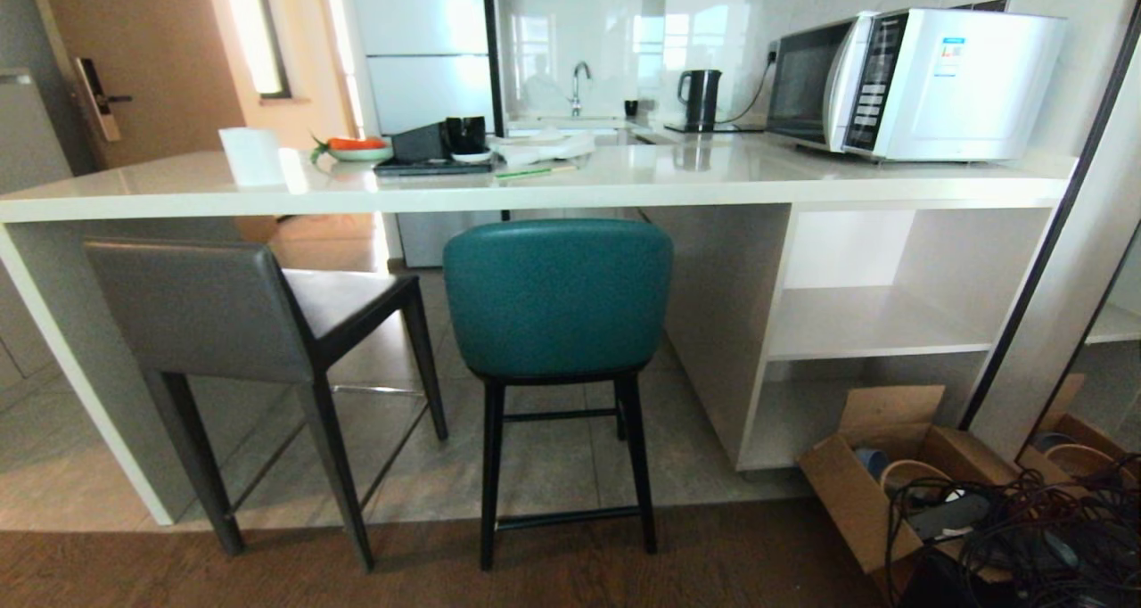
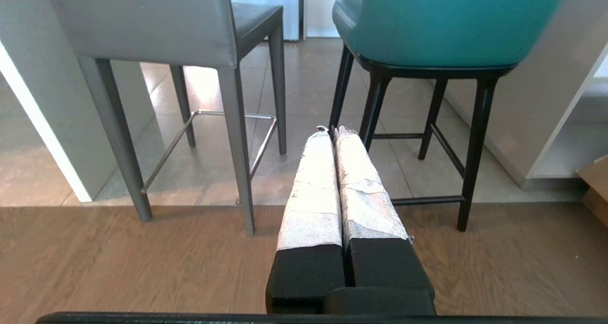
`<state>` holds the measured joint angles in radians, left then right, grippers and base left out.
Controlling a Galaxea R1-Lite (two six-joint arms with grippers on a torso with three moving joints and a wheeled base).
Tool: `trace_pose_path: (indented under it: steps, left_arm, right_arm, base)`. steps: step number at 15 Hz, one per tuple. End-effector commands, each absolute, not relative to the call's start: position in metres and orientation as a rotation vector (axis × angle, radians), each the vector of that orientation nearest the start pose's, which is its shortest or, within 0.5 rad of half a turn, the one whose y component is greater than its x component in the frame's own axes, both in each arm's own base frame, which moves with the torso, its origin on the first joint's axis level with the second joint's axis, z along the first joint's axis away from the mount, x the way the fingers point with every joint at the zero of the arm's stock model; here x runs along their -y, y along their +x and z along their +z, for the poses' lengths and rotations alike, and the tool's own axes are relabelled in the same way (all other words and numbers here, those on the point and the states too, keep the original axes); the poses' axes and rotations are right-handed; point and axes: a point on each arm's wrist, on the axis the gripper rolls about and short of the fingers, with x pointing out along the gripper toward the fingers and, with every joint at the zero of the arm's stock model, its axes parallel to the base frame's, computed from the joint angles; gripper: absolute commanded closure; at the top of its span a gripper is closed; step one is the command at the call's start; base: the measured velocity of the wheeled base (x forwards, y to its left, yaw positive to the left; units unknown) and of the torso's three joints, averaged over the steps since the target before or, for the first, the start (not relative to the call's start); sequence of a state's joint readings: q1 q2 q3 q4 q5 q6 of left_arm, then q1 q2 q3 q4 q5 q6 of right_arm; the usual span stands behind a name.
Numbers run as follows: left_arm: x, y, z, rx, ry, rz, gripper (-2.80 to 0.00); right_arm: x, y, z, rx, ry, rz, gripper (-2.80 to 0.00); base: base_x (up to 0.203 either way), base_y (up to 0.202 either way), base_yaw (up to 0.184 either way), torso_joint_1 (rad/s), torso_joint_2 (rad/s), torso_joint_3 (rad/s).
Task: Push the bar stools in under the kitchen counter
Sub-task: Pull the blue chair out from under the dining table
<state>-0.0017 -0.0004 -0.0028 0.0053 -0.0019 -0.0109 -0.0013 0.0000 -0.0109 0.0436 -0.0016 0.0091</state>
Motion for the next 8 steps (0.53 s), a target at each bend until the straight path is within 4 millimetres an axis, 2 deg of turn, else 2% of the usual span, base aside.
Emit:
trace_pose_path:
  steps: [1,8]
  left_arm:
    - [0.0000,-0.0228,0.0751,-0.004,-0.012,-0.003,0.00]
    - [0.0000,-0.0221,0.0756,0.017,-0.014,0.000,0.00]
  right_arm:
    - [0.0000,-0.0236,0.0741,-0.034,0.009,-0.003,0.00]
    - [0.0000,-0.0236,0.0741,-0.034,0.009,-0.003,0.00]
  base:
    - [0.000,0.000,0.000,0.000,0.00,0.000]
    - [0.000,0.000,0.000,0.000,0.00,0.000]
